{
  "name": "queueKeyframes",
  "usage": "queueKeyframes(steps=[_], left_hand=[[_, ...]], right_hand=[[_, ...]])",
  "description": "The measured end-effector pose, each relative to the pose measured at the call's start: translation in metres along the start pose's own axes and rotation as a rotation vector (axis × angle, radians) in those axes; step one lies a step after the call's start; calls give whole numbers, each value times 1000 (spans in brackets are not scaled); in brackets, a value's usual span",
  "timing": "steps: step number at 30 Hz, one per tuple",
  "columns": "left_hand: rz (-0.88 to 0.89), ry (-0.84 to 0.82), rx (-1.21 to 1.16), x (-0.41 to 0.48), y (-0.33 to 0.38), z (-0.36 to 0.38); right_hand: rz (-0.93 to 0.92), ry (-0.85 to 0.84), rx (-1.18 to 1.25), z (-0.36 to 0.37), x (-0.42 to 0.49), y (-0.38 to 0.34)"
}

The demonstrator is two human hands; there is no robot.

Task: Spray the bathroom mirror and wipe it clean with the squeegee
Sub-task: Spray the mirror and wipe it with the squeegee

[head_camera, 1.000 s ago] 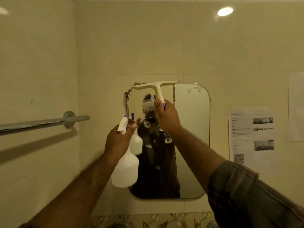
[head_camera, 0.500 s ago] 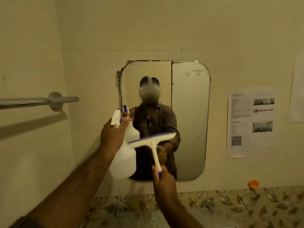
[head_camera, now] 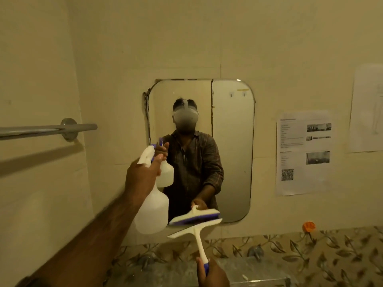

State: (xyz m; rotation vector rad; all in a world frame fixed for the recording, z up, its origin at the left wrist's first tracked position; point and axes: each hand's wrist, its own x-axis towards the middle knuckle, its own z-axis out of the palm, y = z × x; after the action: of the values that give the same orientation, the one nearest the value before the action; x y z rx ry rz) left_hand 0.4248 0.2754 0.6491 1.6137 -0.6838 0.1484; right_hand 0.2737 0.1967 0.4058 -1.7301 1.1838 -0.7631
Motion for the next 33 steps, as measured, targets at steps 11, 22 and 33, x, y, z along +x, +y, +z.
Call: queueKeyframes(steps=[11,22,33], left_hand=[[101,-76,-68,2,35,-2],[112,62,-152,29,64,-26],[85,147,-113,36,22,-31]], right_hand=[[-490,-106,604,-130,24,-201],[-698,-325,689,-135,37,-338],[-757,-18,301,-64,69,-295]])
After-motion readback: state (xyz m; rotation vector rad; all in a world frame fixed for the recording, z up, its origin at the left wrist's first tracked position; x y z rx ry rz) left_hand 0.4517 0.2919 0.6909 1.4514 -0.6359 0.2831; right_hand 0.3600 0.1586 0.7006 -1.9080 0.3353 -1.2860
